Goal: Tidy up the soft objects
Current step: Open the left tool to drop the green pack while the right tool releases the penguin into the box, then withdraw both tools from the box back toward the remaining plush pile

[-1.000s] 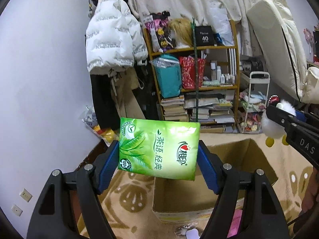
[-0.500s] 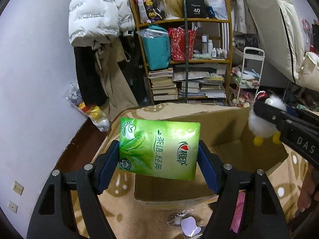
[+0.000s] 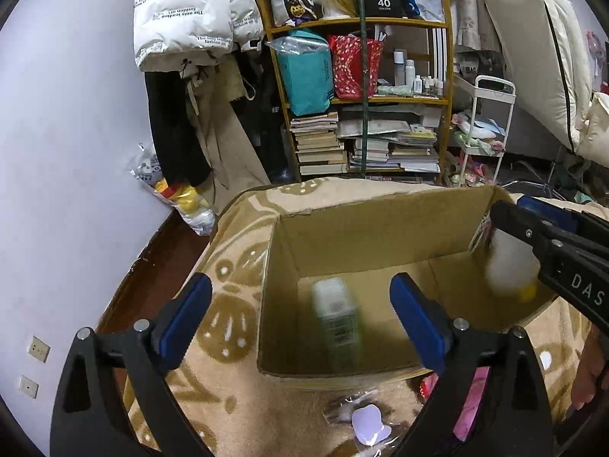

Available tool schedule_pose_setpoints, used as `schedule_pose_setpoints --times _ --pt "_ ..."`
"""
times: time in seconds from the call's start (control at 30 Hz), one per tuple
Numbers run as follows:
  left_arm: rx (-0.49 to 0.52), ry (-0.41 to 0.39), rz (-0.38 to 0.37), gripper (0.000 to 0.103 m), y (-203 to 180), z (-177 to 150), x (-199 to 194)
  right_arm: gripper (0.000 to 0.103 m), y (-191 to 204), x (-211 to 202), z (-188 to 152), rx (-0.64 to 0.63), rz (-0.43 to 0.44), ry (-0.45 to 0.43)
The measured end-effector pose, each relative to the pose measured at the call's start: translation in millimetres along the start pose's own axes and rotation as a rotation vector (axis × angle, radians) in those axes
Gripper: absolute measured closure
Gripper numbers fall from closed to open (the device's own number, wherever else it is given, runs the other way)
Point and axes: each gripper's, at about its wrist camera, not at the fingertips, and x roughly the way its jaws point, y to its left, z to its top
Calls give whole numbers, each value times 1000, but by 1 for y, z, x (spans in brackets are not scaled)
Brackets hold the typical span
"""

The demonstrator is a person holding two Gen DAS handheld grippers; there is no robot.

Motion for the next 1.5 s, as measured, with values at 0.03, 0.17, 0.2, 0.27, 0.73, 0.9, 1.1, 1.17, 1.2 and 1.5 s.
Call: schedule_pose_setpoints --times 0.03,0.17,0.2,0.27,0.73,0.9,1.1,1.17,1.2,1.5 --pt "-4 9 1 9 1 0 1 52 -1 0 0 8 2 1" --pt "-19 14 9 9 7 -2 -3 33 -5 -5 1 49 19 -10" --pt "-22 15 10 9 9 -2 -5 26 -7 -8 1 66 28 -17" --pt "-30 18 12 8 12 -3 -9 13 -8 -13 0 84 34 -33" --pt "-53 36 -8 3 31 -20 -56 0 -9 -70 -6 87 -26 -49" --pt "-66 53 -38 3 34 -32 -76 0 -8 -92 -15 100 -19 -22" --pt "-40 86 -46 3 28 -52 -99 0 -1 -117 -29 89 -19 0" --pt "-41 109 -61 3 25 -61 -104 0 2 -120 -36 82 -19 28" --pt "-39 121 -65 3 24 -66 -106 0 3 -122 -39 75 -19 40" --pt "-43 155 -71 3 13 -88 -117 0 8 -132 -63 82 -16 120"
